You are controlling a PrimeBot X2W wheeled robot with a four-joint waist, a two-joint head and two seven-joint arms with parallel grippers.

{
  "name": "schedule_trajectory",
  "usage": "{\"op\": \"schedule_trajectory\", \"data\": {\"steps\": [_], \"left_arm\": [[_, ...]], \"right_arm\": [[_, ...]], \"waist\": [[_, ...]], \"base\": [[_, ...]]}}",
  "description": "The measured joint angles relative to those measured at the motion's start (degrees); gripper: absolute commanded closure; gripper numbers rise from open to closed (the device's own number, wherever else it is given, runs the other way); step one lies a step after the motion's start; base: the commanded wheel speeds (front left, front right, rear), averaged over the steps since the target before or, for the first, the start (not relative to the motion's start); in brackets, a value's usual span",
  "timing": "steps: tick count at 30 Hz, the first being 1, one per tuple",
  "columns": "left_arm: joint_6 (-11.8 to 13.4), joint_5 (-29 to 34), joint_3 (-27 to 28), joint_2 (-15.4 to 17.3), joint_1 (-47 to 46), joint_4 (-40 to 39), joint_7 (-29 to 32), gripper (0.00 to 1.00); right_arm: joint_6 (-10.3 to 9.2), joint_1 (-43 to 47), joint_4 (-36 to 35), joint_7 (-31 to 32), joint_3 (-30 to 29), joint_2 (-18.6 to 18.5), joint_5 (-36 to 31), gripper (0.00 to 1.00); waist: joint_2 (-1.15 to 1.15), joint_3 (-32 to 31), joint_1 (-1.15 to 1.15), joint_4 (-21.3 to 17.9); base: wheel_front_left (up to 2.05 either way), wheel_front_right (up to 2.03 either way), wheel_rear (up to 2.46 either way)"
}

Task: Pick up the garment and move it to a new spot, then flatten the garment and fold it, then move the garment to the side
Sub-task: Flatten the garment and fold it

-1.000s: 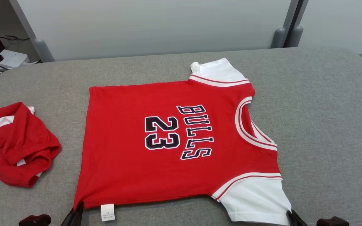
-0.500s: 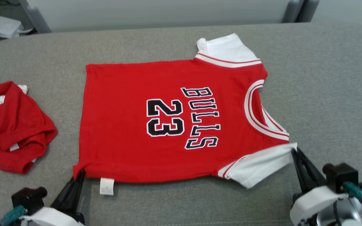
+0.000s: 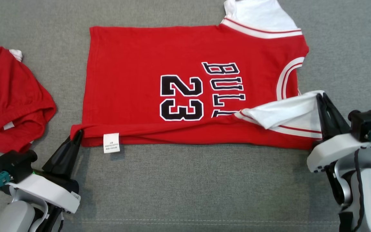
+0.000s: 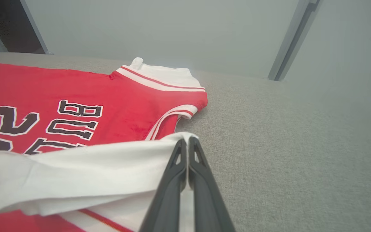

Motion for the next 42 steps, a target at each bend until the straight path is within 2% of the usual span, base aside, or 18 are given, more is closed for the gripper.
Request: {"op": "schedule_trajectory", "data": {"steps": [13, 24, 25, 26, 27, 28, 36, 42], "left_arm": [[0.0, -0.5, -2.7, 2.5, -3.8, -3.0, 0.0, 1.00], [0.0, -0.5, -2.6, 2.6, -5.2, -4.2, 0.0, 1.00], [0.0, -0.5, -2.6, 2.6, -5.2, -4.3, 0.0, 1.00], [0.0, -0.5, -2.6, 2.6, -5.2, -4.4, 0.0, 0.71], [0.0, -0.5, -2.6, 2.5, -5.2, -4.6, 0.0, 0.15], [0.0, -0.5, -2.4, 2.4, -5.2, -4.8, 0.0, 0.00], [0.0, -0.2, 3.1, -0.6, -4.7, -4.6, 0.0, 0.00], [0.0, 0.8, 3.8, -1.5, 0.3, -1.5, 0.0, 0.00]], "right_arm": [[0.00, -6.7, 4.4, -1.7, -0.8, -0.2, -0.2, 1.00], [0.00, -10.4, 5.5, -1.7, -1.6, -0.2, -0.5, 1.00], [0.00, -10.5, 6.2, -1.6, -1.8, -0.2, -0.5, 0.60], [0.00, -10.5, 6.4, -1.7, -2.0, -0.2, -0.5, 0.30], [0.00, -10.6, 6.7, -1.7, -2.2, -0.2, -0.2, 0.00], [0.00, -10.8, 7.2, -1.8, -2.4, -0.2, 0.2, 0.00], [0.00, -10.6, 8.5, -8.2, -6.1, -0.4, 0.4, 0.00], [0.00, -3.2, 9.5, -10.8, -3.8, -0.3, 3.3, 0.00]], "waist": [[0.00, 5.4, 0.00, 0.4], [0.00, 6.6, 0.00, 1.1], [0.00, 6.7, 0.00, 1.1], [0.00, 6.7, 0.00, 1.1], [0.00, 6.7, 0.00, 1.2], [0.00, 6.6, 0.00, 1.2], [0.00, 3.9, 0.00, 1.1], [0.00, 0.9, 0.00, 0.6]], "base": [[0.00, 0.00, 0.00], [0.00, 0.00, 0.00], [0.00, 0.00, 0.00], [0.00, 0.00, 0.00], [0.00, 0.00, 0.00], [0.00, 0.00, 0.00], [0.00, 0.00, 0.00], [0.00, 0.00, 0.00]]}}
